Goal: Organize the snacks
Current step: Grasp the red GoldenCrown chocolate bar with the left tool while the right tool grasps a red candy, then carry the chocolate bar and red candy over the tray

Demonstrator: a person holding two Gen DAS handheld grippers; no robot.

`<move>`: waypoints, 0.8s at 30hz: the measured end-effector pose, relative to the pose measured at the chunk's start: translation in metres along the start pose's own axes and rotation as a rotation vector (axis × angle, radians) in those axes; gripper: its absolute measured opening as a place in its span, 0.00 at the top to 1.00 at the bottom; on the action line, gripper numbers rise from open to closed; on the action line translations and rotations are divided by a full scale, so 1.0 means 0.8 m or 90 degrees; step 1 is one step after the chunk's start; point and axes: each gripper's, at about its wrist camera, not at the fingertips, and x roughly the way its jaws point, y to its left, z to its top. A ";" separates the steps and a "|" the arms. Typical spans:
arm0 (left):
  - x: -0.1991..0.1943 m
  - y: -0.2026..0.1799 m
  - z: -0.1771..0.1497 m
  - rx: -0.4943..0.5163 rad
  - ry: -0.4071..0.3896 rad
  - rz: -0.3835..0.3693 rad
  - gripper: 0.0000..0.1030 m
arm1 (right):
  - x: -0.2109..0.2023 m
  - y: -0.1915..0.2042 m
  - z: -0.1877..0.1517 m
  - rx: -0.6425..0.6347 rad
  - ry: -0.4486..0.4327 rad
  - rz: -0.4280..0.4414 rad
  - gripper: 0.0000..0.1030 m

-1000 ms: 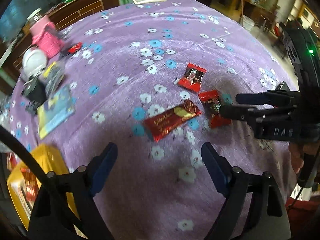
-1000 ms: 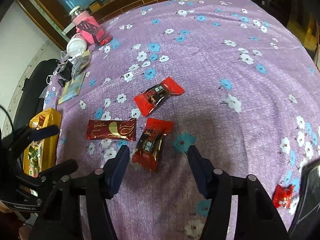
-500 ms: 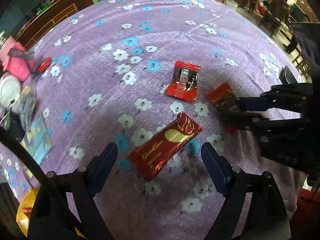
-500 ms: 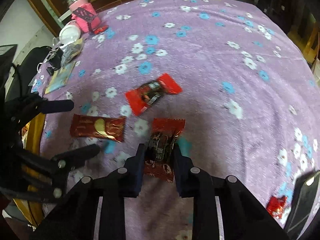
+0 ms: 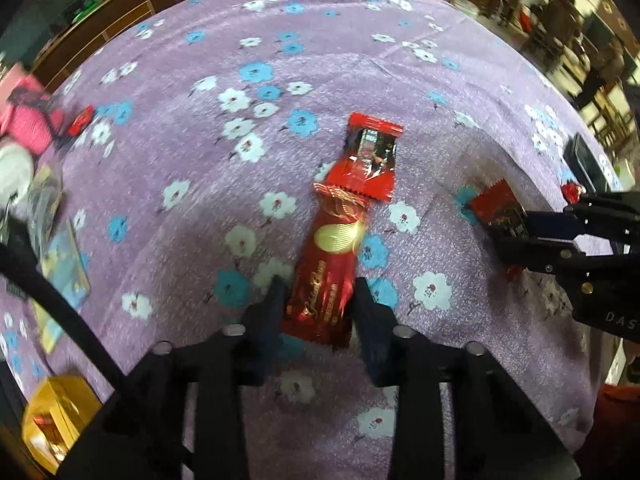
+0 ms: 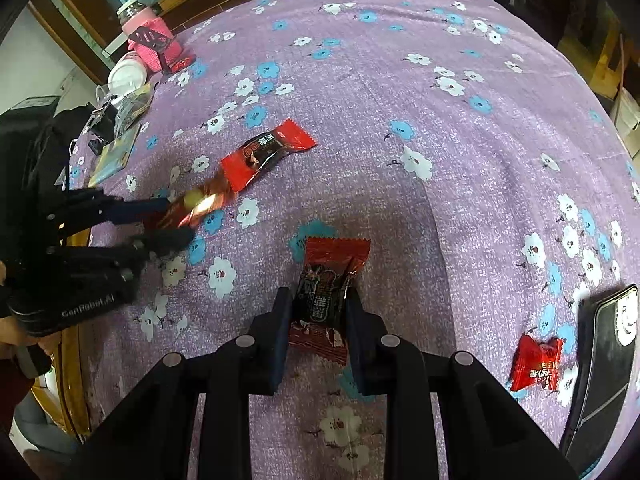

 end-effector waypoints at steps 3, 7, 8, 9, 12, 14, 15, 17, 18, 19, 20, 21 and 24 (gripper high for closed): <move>-0.009 0.003 -0.018 -0.041 -0.002 -0.027 0.68 | -0.001 0.001 -0.003 -0.006 0.002 0.000 0.76; -0.020 -0.005 -0.044 -0.077 0.012 -0.042 0.68 | -0.004 0.001 -0.012 -0.014 0.010 0.004 0.76; -0.023 -0.010 -0.052 -0.081 0.018 -0.039 0.68 | -0.005 0.000 -0.015 -0.017 0.012 0.006 0.76; -0.024 -0.013 -0.057 -0.085 0.022 -0.036 0.68 | -0.006 0.000 -0.019 -0.020 0.013 0.007 0.76; -0.030 -0.023 -0.075 -0.111 0.032 -0.042 0.68 | -0.010 0.000 -0.029 -0.029 0.017 0.006 0.76; -0.030 -0.029 -0.078 -0.109 0.030 -0.025 0.66 | -0.010 0.002 -0.032 -0.039 0.016 0.004 0.76; -0.030 -0.031 -0.077 -0.112 0.030 -0.018 0.65 | -0.010 0.003 -0.033 -0.044 0.015 0.002 0.76; -0.025 -0.032 -0.068 -0.117 0.032 -0.007 0.62 | -0.010 0.004 -0.033 -0.051 0.016 -0.001 0.76; -0.024 -0.033 -0.064 -0.116 0.033 -0.003 0.60 | -0.010 0.003 -0.034 -0.055 0.016 -0.001 0.76; -0.021 -0.035 -0.060 -0.115 0.033 0.004 0.59 | -0.010 0.004 -0.034 -0.060 0.016 -0.002 0.76; -0.019 -0.036 -0.055 -0.113 0.035 0.013 0.57 | -0.010 0.005 -0.035 -0.067 0.016 -0.003 0.76; -0.017 -0.037 -0.051 -0.113 0.035 0.018 0.56 | -0.010 0.005 -0.035 -0.073 0.016 -0.005 0.76; -0.010 -0.042 -0.042 -0.114 0.031 0.032 0.58 | -0.009 0.007 -0.035 -0.086 0.015 -0.007 0.76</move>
